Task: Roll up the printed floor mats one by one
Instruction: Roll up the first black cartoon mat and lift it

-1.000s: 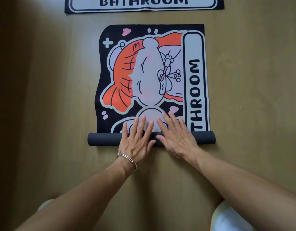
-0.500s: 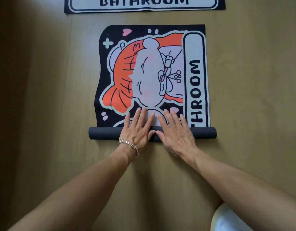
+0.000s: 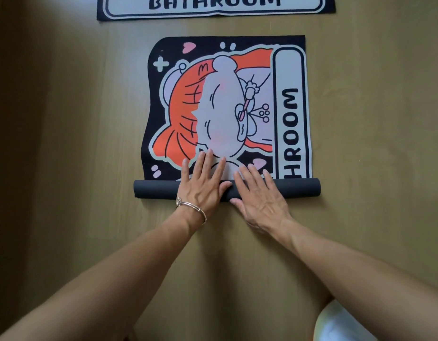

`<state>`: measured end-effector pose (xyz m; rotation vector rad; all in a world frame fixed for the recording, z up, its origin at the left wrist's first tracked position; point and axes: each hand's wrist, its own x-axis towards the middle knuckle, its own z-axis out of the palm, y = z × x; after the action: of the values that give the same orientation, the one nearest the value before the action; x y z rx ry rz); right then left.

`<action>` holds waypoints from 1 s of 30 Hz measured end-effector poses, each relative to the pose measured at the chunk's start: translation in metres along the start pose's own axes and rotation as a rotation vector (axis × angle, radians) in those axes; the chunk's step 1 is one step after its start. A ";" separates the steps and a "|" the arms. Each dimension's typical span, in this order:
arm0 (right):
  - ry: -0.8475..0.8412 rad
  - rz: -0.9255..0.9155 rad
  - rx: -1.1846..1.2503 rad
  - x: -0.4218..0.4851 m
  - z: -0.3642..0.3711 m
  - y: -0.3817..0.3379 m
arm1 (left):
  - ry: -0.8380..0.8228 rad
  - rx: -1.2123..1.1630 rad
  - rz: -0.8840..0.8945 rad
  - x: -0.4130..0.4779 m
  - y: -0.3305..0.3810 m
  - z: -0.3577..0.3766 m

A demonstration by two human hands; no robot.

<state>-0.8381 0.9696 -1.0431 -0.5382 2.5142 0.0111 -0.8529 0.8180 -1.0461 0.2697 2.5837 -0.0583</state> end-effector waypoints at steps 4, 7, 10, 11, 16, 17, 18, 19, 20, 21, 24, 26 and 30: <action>0.000 -0.050 -0.010 0.009 -0.008 0.011 | 0.091 -0.005 0.053 -0.007 -0.008 0.004; 0.000 -0.015 -0.007 0.019 -0.016 0.013 | 0.174 -0.012 0.059 -0.012 -0.013 0.012; -0.011 0.003 -0.016 0.029 -0.022 0.015 | 0.190 -0.002 0.096 -0.018 -0.012 0.016; -0.016 0.008 -0.021 0.031 -0.023 0.016 | 0.187 0.005 0.113 -0.020 -0.010 0.018; 0.006 0.049 0.014 0.034 -0.026 0.015 | 0.071 0.042 0.132 -0.016 -0.007 0.018; 0.024 0.053 0.025 0.033 -0.027 0.013 | 0.049 0.047 0.129 -0.013 -0.009 0.017; 0.039 0.054 0.037 0.033 -0.027 0.012 | 0.052 0.053 0.126 -0.009 -0.010 0.016; 0.048 0.050 0.050 0.033 -0.027 0.010 | 0.055 0.052 0.123 -0.005 -0.012 0.014; 0.055 0.042 0.057 0.033 -0.028 0.009 | 0.053 0.050 0.126 -0.001 -0.014 0.012; 0.057 0.032 0.053 0.033 -0.028 0.009 | 0.043 0.052 0.143 0.004 -0.015 0.009; 0.065 0.020 0.007 0.031 -0.029 0.009 | -0.006 0.052 0.144 0.019 -0.017 -0.006; 0.091 0.019 -0.006 0.030 -0.030 0.010 | -0.016 0.059 0.149 0.028 -0.019 -0.015; 0.079 0.025 -0.025 0.027 -0.029 0.013 | -0.045 0.083 0.147 0.041 -0.023 -0.022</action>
<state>-0.8785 0.9679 -1.0343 -0.5272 2.6005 0.0306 -0.9026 0.8053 -1.0486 0.4832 2.5125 -0.1169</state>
